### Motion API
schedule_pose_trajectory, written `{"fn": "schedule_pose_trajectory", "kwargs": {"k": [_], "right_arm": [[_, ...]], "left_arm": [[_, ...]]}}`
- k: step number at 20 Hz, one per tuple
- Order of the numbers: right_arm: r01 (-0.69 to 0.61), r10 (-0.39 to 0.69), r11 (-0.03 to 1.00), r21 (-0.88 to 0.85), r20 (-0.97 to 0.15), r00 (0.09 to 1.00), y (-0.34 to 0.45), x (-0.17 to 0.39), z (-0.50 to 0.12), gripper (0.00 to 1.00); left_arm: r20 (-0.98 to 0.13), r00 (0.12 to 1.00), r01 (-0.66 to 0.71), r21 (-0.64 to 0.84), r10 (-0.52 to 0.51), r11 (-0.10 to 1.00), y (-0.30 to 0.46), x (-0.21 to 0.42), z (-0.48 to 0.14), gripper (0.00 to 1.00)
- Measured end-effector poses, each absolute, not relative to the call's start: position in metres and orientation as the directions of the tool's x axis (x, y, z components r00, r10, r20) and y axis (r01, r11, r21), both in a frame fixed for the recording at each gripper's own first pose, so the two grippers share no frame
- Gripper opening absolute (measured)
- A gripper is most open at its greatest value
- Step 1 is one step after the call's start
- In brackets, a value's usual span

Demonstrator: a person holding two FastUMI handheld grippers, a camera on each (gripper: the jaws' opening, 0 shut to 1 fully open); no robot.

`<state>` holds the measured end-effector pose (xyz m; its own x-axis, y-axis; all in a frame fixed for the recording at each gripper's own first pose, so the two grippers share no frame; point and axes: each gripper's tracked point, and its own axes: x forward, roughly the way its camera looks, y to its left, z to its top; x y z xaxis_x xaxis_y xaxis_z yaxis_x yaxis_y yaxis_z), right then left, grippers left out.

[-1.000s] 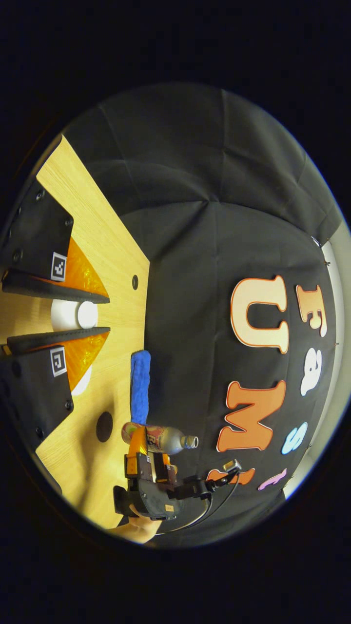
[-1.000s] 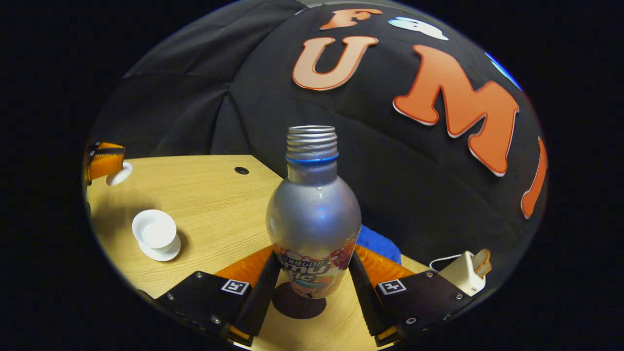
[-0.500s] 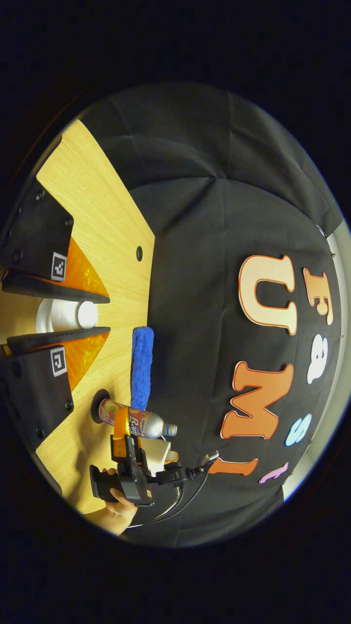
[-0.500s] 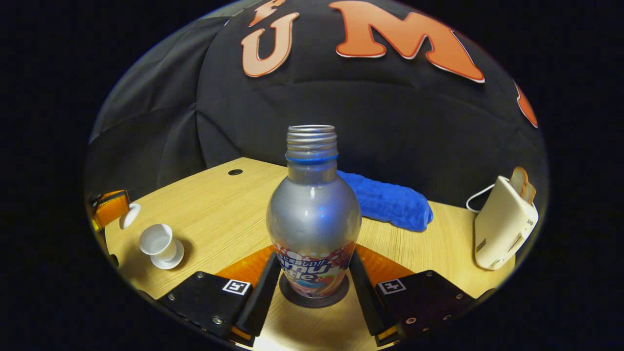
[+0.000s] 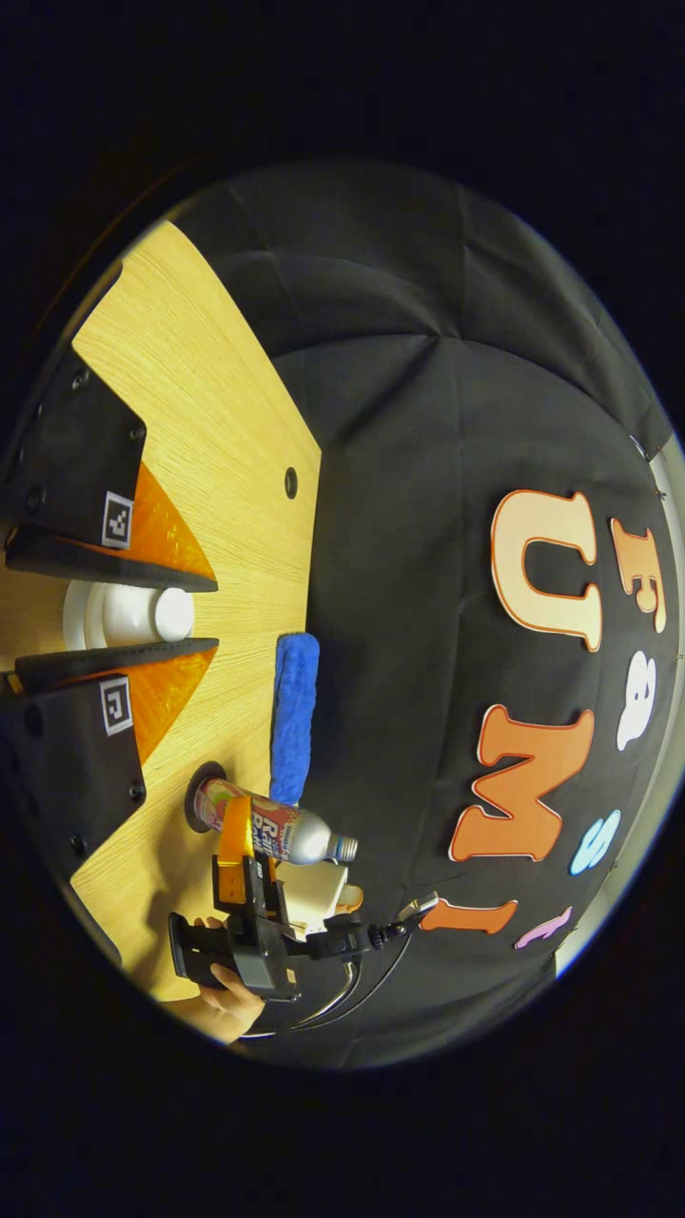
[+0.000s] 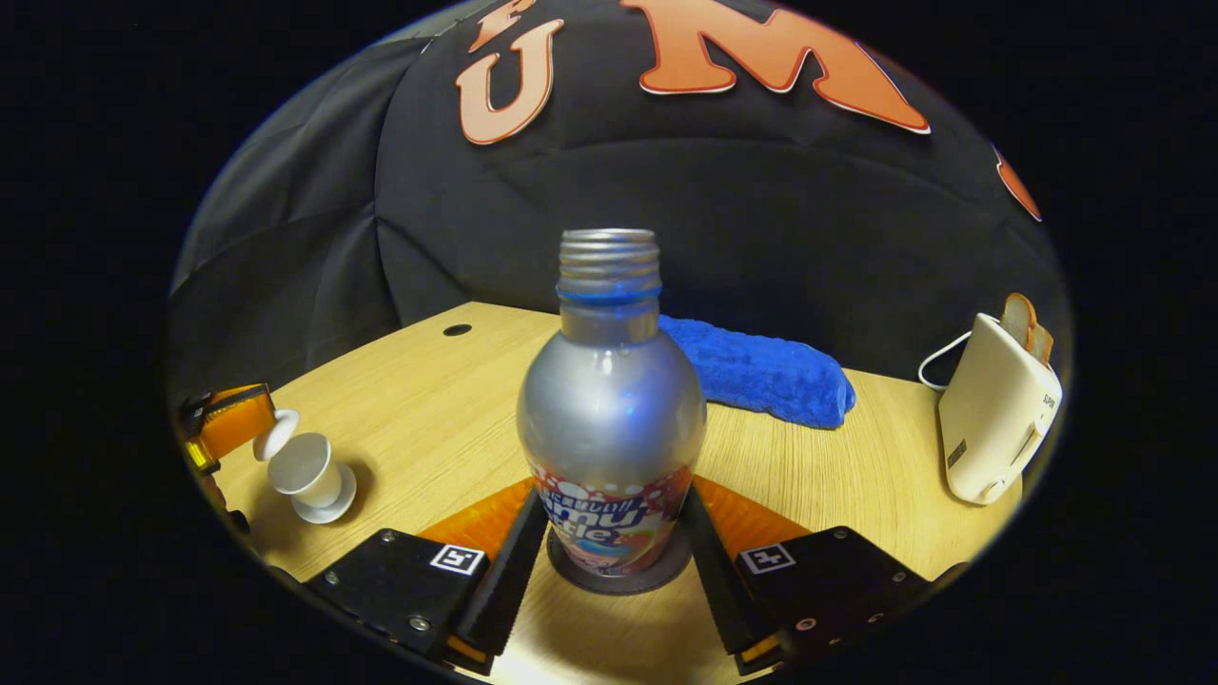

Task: Open the teacup lid with one hand, grasp the water bottle and pour water into the teacup with the other hand; after pouring, place the water bottle on the coaster and then close the teacup lid.

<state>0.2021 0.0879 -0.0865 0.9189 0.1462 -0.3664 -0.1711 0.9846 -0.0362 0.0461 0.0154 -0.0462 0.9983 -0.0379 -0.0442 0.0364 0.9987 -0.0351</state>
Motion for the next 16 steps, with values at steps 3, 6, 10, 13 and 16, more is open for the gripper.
{"fn": "schedule_pose_trajectory", "kwargs": {"k": [3,6,10,13,16], "right_arm": [[-0.182,0.142,0.980,-0.083,-0.355,0.924,0.086,0.198,-0.086,0.87],[-0.183,0.139,0.978,-0.102,-0.340,0.930,0.084,0.188,-0.076,0.95],[-0.175,0.135,0.979,-0.101,-0.316,0.939,0.080,0.169,-0.068,0.96],[-0.166,0.128,0.980,-0.112,-0.287,0.949,0.077,0.152,-0.055,0.96],[-0.142,0.111,0.982,-0.124,-0.230,0.967,0.073,0.131,-0.035,0.97]], "left_arm": [[-0.055,0.998,0.043,-0.024,-0.044,0.999,0.012,0.049,-0.054,0.35],[-0.060,0.997,0.051,-0.017,-0.052,0.999,0.005,0.047,-0.055,0.35],[-0.082,0.996,0.042,-0.004,-0.043,0.999,0.004,0.051,-0.066,0.35],[-0.079,0.996,0.035,0.000,-0.035,0.999,0.005,0.051,-0.064,0.38],[-0.073,0.997,0.028,0.000,-0.028,1.000,0.005,0.050,-0.061,0.36]]}}
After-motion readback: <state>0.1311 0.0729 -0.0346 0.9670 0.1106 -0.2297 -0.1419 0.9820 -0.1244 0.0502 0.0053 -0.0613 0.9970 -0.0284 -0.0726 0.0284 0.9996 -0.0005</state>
